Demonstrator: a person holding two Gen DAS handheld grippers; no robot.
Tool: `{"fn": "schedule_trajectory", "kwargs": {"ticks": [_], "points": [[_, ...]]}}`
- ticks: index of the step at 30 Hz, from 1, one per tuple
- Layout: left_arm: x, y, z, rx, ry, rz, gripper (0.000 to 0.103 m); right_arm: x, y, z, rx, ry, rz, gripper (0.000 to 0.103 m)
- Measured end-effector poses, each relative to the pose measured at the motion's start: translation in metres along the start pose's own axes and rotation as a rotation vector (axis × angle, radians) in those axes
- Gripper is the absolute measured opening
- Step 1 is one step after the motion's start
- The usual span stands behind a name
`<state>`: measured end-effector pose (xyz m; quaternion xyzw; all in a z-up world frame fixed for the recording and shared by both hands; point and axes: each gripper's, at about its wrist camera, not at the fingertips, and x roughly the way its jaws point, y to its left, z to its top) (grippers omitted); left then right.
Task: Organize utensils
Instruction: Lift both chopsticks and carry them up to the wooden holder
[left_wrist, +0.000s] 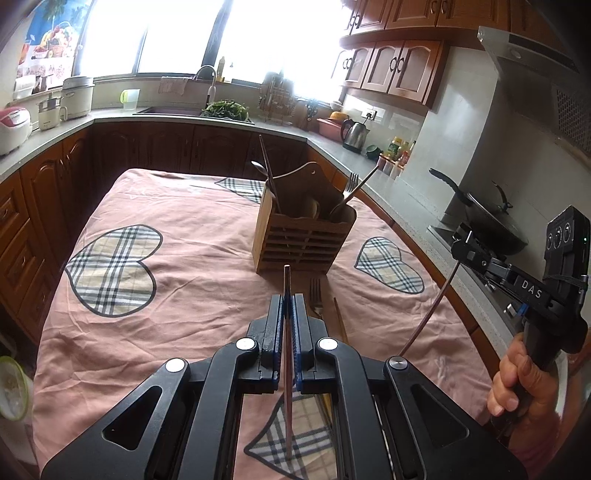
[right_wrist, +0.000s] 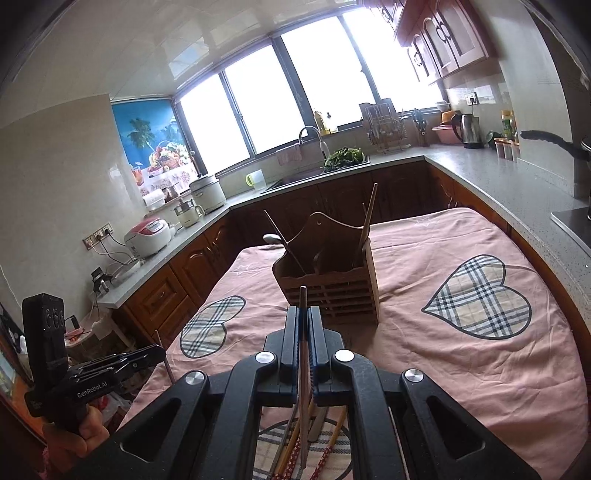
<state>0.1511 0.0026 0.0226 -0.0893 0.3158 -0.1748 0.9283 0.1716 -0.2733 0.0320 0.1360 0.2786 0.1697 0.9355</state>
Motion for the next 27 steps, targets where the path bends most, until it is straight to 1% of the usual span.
{"fn": "schedule_trajectory", "kwargs": {"ticks": [16,21,27], "points": [[-0.009,-0.001,0.023,-0.008,-0.087,0.000,0.003,-0.007,0.001,0.016,0.005,-0.080,0.014,0.004],[-0.009,-0.004,0.037,0.001,-0.115,-0.004,0.003,-0.003,-0.002,0.024,0.012,-0.099,0.012,0.004],[-0.007,-0.009,0.061,0.013,-0.162,-0.008,0.003,0.005,-0.008,0.038,0.018,-0.133,0.001,0.004]]}}
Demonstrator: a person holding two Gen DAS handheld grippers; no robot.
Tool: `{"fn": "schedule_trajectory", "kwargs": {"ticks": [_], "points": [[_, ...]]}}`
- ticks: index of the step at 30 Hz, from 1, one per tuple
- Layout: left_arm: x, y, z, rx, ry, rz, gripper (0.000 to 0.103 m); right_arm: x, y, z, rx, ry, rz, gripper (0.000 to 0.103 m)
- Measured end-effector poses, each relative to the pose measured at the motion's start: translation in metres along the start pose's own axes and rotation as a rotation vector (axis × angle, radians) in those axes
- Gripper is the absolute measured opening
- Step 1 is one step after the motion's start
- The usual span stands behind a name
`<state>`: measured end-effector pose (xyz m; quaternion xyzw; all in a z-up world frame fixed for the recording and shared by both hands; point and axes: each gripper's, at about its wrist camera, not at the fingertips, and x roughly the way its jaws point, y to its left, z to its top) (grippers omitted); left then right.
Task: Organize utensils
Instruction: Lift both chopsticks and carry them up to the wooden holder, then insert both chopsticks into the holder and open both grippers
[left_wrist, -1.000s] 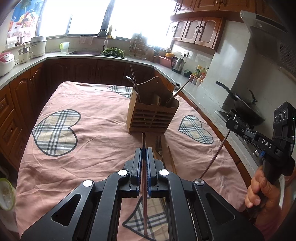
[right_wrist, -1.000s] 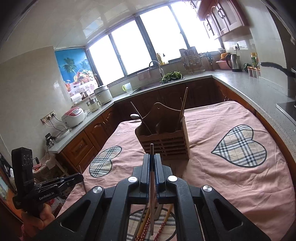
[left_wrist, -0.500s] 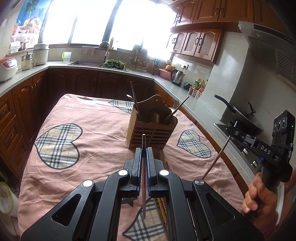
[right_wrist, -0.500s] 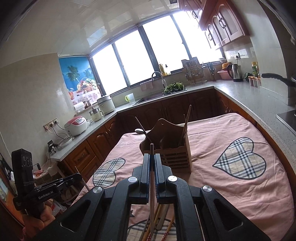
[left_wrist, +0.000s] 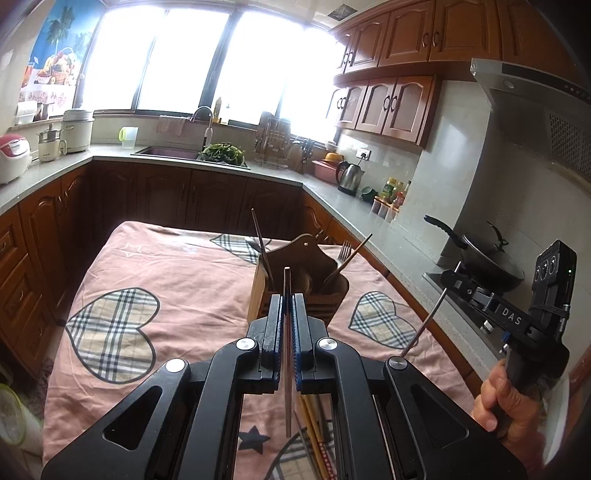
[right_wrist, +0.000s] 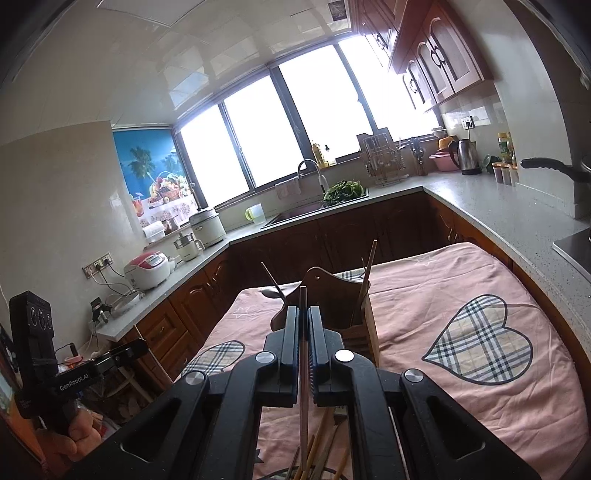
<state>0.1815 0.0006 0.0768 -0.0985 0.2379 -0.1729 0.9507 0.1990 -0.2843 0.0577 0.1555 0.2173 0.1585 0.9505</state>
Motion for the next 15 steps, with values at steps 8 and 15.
{"fn": "schedule_trajectory", "kwargs": {"ticks": [8,15], "points": [[0.017,-0.003,0.045,0.010,-0.074,-0.005,0.003,0.019,-0.008,0.033,0.006,-0.079,-0.013,0.004],[0.040,-0.004,0.094,0.015,-0.155,0.003,0.003,0.038,-0.013,0.076,-0.012,-0.184,-0.045,0.004]]}}
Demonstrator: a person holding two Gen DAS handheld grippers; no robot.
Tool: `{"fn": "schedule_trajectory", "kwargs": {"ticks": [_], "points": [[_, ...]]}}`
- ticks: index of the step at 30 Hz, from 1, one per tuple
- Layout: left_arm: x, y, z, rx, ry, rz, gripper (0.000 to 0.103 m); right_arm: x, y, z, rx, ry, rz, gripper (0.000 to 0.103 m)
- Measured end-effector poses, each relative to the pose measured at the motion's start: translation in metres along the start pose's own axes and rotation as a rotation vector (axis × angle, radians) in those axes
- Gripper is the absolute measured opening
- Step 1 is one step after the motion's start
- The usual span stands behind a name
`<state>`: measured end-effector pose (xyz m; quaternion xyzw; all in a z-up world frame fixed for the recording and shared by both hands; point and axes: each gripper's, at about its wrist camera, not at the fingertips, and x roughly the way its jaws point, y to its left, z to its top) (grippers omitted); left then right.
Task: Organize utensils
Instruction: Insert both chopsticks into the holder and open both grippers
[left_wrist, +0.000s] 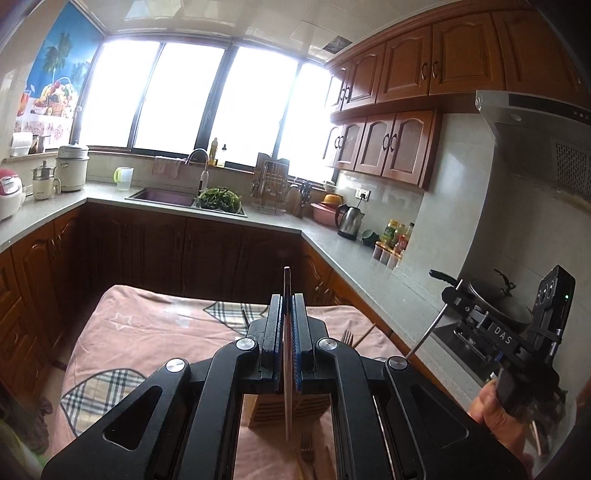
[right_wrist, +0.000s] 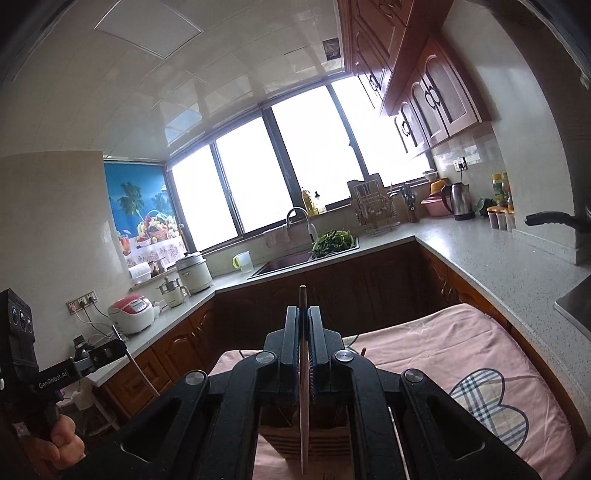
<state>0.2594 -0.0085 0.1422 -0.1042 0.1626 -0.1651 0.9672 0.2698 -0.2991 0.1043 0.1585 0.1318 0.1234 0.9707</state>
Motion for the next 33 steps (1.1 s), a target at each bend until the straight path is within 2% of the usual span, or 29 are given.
{"fn": "schedule_trajectory", "kwargs": {"ticks": [4,8,11,17,25,33], "points": [[0.024,0.004,0.018,-0.010,-0.027,0.006,0.003,0.021,-0.005,0.015,-0.016,-0.037,-0.019,0.004],[0.052,0.008,0.021,-0.014,-0.044,0.017,0.003,0.046,-0.008,0.016,-0.046,-0.050,-0.034,0.004],[0.077,0.014,0.009,-0.024,-0.022,0.032,0.003,0.065,-0.011,0.005,-0.061,-0.028,-0.043,0.004],[0.118,0.028,-0.032,-0.064,0.057,0.065,0.003,0.092,-0.022,-0.039,-0.060,0.049,-0.049,0.004],[0.139,0.038,-0.065,-0.092,0.131,0.082,0.004,0.105,-0.034,-0.075,-0.033,0.130,-0.055,0.004],[0.141,0.042,-0.069,-0.098,0.145,0.090,0.004,0.105,-0.040,-0.068,-0.020,0.143,-0.065,0.005]]}}
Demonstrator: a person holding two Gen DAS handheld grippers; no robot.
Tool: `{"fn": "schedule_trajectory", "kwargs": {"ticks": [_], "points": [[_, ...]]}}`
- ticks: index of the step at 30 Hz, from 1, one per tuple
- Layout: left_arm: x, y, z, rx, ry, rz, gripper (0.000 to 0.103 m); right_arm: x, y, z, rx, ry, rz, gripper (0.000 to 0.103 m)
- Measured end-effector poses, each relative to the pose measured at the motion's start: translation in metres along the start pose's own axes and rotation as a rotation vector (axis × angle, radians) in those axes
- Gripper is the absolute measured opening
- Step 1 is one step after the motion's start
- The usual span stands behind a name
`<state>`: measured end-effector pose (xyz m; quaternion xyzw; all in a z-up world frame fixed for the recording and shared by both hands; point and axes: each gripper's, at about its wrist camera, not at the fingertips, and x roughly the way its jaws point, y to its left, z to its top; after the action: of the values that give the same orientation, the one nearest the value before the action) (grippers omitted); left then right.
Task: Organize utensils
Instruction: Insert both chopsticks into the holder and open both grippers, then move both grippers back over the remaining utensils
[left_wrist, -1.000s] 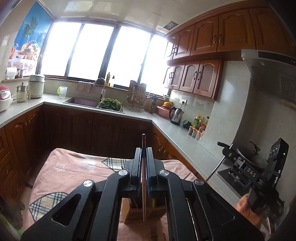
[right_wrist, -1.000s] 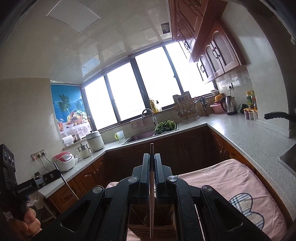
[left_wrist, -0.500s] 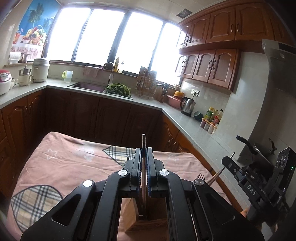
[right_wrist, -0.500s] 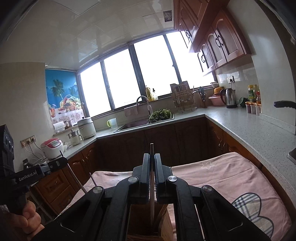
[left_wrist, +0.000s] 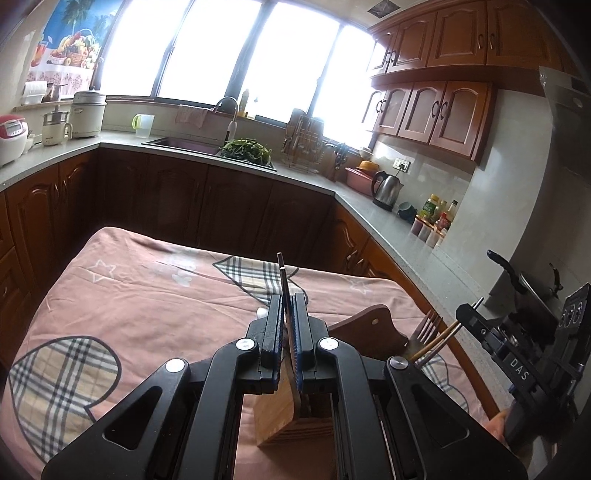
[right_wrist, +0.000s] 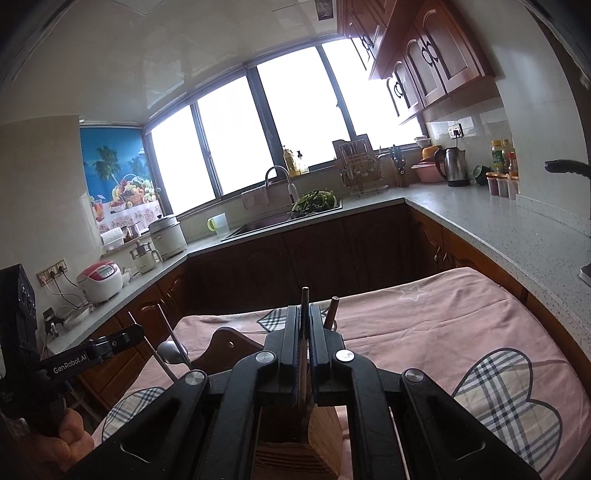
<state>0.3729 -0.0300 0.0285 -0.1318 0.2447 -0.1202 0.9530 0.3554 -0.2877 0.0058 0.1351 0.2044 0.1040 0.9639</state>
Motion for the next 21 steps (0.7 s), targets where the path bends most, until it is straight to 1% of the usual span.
{"fn": "schedule_trajectory", "kwargs": {"ticks": [4,9,10,11,12,13,14,15,16,17,18,19,20,21], "points": [[0.001,0.000,0.002,-0.003,0.008,0.000,0.004,0.001,0.000,0.001,0.007,0.011,-0.001,0.006],[0.000,0.002,0.003,-0.012,0.019,0.002,0.008,-0.003,0.003,0.003,0.003,0.007,0.000,0.013],[-0.001,0.002,0.003,-0.012,0.020,0.003,0.014,-0.006,0.004,0.003,-0.001,-0.001,-0.001,0.017],[-0.003,0.003,0.003,-0.013,0.018,0.007,0.029,-0.010,0.005,0.004,-0.004,-0.015,0.002,0.025],[-0.006,0.003,0.002,-0.015,0.013,0.014,0.039,-0.014,0.006,0.004,-0.005,-0.029,0.000,0.031],[-0.009,0.003,0.002,-0.017,0.005,0.024,0.056,-0.018,0.007,0.006,-0.004,-0.042,-0.002,0.048],[-0.013,0.005,0.001,-0.019,-0.004,0.029,0.060,-0.022,0.007,0.007,0.000,-0.055,0.000,0.062],[-0.016,0.005,0.000,-0.017,-0.007,0.029,0.061,-0.025,0.007,0.007,0.003,-0.065,0.002,0.066],[-0.019,0.005,0.000,-0.014,-0.003,0.032,0.064,-0.028,0.007,0.008,0.005,-0.072,0.005,0.067],[-0.020,0.005,-0.001,-0.012,0.004,0.039,0.076,-0.031,0.007,0.009,0.008,-0.077,0.008,0.069],[-0.023,0.006,-0.003,-0.012,0.007,0.046,0.082,-0.033,0.006,0.010,0.014,-0.080,0.009,0.072],[-0.027,0.006,-0.005,-0.012,0.005,0.052,0.090,-0.036,0.005,0.011,0.022,-0.083,0.010,0.080],[-0.031,0.007,-0.007,-0.010,0.004,0.063,0.095,-0.038,0.004,0.011,0.028,-0.083,0.014,0.088],[-0.034,0.007,-0.009,-0.007,0.008,0.076,0.098,-0.041,0.003,0.010,0.036,-0.083,0.019,0.093]]}}
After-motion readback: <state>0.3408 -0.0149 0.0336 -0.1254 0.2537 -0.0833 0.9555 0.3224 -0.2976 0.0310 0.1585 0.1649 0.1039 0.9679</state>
